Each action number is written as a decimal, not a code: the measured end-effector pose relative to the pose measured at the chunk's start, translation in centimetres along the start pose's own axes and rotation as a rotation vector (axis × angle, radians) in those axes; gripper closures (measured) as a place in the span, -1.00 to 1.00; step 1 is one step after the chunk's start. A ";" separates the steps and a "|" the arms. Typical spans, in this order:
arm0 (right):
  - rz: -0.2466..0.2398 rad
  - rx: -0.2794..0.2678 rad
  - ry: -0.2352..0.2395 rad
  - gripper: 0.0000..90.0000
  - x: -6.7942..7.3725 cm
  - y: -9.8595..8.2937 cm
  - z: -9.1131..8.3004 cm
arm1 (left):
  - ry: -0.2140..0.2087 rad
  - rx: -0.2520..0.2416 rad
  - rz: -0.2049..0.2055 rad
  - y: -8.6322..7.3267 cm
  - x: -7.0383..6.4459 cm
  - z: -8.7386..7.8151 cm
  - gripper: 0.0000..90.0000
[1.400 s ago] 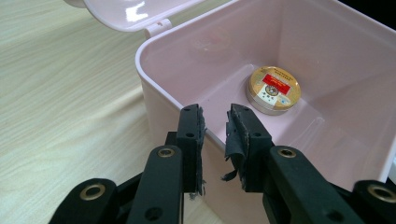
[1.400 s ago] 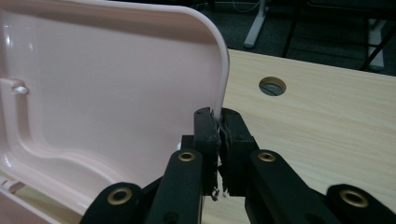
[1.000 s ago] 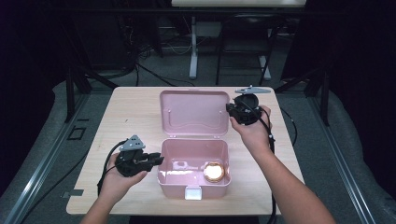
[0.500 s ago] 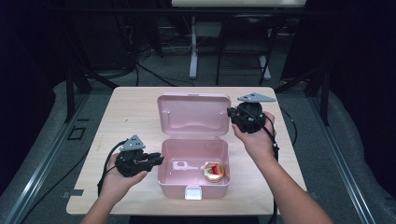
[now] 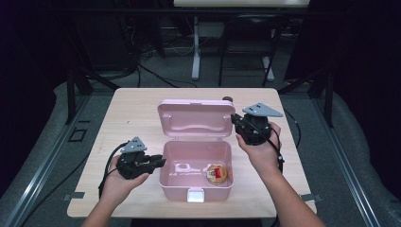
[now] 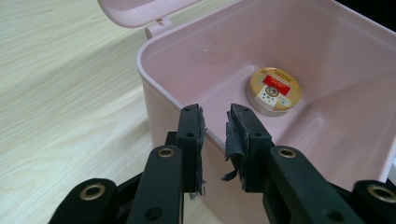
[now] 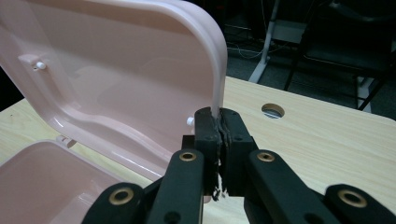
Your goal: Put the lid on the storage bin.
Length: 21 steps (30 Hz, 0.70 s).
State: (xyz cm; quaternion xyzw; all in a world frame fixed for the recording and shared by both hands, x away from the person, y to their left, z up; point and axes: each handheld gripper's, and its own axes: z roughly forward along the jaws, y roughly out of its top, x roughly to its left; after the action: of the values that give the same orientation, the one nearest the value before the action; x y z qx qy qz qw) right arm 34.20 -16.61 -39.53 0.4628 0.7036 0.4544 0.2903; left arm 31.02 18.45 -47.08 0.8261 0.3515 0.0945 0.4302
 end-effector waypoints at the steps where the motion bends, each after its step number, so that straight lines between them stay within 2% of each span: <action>1: -0.001 -0.002 0.001 0.93 0.0 -0.1 -0.1 | -0.001 0.000 0.002 0.0 0.0 0.0 0.65; 5: 0.007 0.001 0.014 0.93 0.0 -0.2 -0.5 | -0.004 -0.004 -0.002 0.0 0.0 0.0 0.64; 7: 0.004 -0.002 0.015 0.93 0.1 -0.3 -0.6 | 0.007 -0.002 0.012 0.0 0.1 0.1 0.62; 21: -0.015 -0.043 0.003 0.93 0.7 -1.4 -1.5 | 0.019 -0.014 0.017 0.3 -0.1 0.0 0.53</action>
State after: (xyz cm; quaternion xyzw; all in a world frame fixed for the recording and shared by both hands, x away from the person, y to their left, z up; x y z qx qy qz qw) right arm 32.08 -16.72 -40.19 0.4505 0.6974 0.4680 0.3028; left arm 31.05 18.26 -46.86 0.8251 0.3477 0.1085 0.4318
